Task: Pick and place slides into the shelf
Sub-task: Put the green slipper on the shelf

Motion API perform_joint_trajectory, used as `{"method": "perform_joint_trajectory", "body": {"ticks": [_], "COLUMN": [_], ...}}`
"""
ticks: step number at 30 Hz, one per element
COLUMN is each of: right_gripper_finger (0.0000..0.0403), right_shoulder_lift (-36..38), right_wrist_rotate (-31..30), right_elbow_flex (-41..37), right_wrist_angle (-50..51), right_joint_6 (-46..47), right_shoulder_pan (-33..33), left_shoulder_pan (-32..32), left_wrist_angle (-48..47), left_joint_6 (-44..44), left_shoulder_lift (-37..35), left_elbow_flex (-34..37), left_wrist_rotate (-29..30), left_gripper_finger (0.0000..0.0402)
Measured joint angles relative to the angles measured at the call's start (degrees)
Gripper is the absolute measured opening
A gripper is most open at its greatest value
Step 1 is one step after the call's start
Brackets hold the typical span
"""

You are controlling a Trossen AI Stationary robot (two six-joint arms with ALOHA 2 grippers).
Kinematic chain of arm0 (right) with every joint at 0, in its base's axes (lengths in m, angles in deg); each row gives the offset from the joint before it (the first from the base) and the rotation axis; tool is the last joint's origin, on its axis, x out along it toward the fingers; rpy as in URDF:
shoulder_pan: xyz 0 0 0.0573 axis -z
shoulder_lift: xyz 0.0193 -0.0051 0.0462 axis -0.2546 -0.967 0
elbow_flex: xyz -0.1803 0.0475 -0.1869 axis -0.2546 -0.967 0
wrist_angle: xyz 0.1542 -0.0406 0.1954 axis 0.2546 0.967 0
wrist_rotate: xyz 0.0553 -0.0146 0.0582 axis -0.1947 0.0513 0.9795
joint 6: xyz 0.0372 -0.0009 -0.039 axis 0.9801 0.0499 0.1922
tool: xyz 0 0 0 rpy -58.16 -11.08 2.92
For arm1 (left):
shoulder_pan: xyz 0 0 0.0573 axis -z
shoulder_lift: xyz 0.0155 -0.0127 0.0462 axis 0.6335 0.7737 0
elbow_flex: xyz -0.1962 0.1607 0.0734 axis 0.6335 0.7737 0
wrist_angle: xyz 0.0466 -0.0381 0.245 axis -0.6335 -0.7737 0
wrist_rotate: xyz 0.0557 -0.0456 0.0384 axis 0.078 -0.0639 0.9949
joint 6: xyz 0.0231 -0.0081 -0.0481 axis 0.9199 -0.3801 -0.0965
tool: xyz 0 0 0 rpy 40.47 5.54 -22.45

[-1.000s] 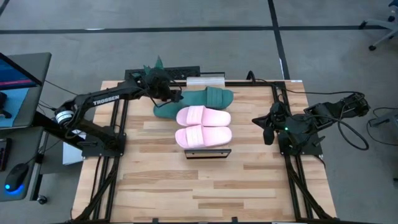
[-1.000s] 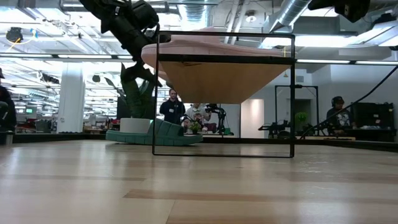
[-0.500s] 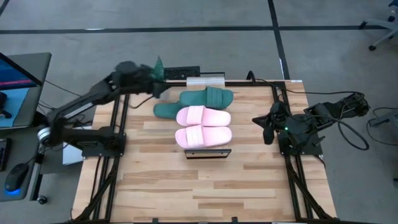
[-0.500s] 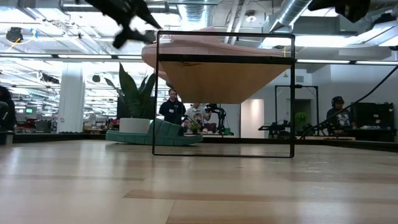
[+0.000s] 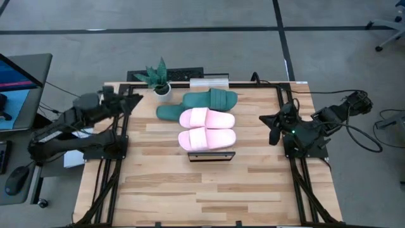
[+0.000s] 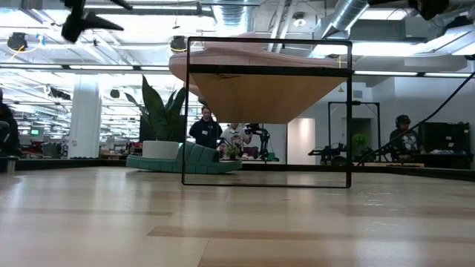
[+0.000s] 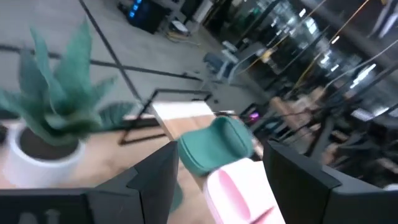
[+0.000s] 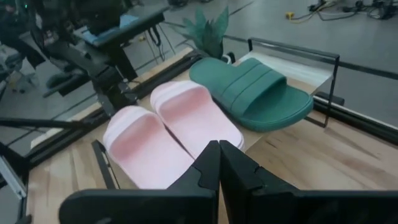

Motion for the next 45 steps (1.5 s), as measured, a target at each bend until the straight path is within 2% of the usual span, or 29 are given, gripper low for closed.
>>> {"method": "perform_joint_trajectory", "body": {"ticks": [4, 8, 15, 25, 28, 32, 35, 37, 42, 45], "right_gripper_finger": [0.0, 0.0, 0.0, 0.0, 0.0, 0.0, 0.0, 0.0, 0.0, 0.0], "right_shoulder_lift": [0.01, 0.0, -2.3, -8.33, -9.5, -9.81, -9.65, -9.67, -9.68, -9.68], "right_wrist_rotate": [-2.75, -3.3, -3.25, -1.48, -1.56, -2.91, -3.17, -3.16, -3.16, -3.16], "right_elbow_flex": [0.0, 0.0, 0.0, 0.0, 0.0, 0.0, 0.0, 0.0, 0.0, 0.0], "right_wrist_angle": [-0.01, 0.0, 0.0, 1.86, 5.07, 9.31, 9.9, 9.88, 9.85, 9.86], "right_joint_6": [1.78, 2.97, 3.12, 8.61, 12.63, 18.07, 19.41, 19.45, 19.5, 20.13], "right_shoulder_pan": [-0.73, -0.6, -0.6, -0.71, -0.71, -0.76, -1.13, -1.43, -2.66, -3.66], "left_shoulder_pan": [1.34, 1.48, 1.48, 1.48, 1.48, 1.46, 1.32, 0.77, -2.18, -5.67], "left_wrist_angle": [4.1, 5.87, -0.65, -9.65, -12.46, -14.01, -13.81, -11.45, 1.5, 4.07], "left_joint_6": [-4.36, -5.48, -1.83, -2.66, -1.99, -9.62, -10.67, -12.06, -14.44, -14.62], "left_shoulder_lift": [-7.07, -11.64, -13.75, -13.72, -12.53, -8.79, -4.77, -1.92, 4.11, 6.37], "left_elbow_flex": [8.66, 13.35, 14.05, 14.05, 14.05, 14.05, 14.34, 15.95, 21.84, 23.69], "left_wrist_rotate": [-1.05, -3.08, -3.25, -1.29, 1.31, 3.97, 4.97, 3.44, -4.97, -8.0], "left_gripper_finger": [0.0222, 0.0222, 0.0222, 0.0222, 0.0222, 0.0222, 0.0222, 0.0222, 0.0222, 0.0222]}}
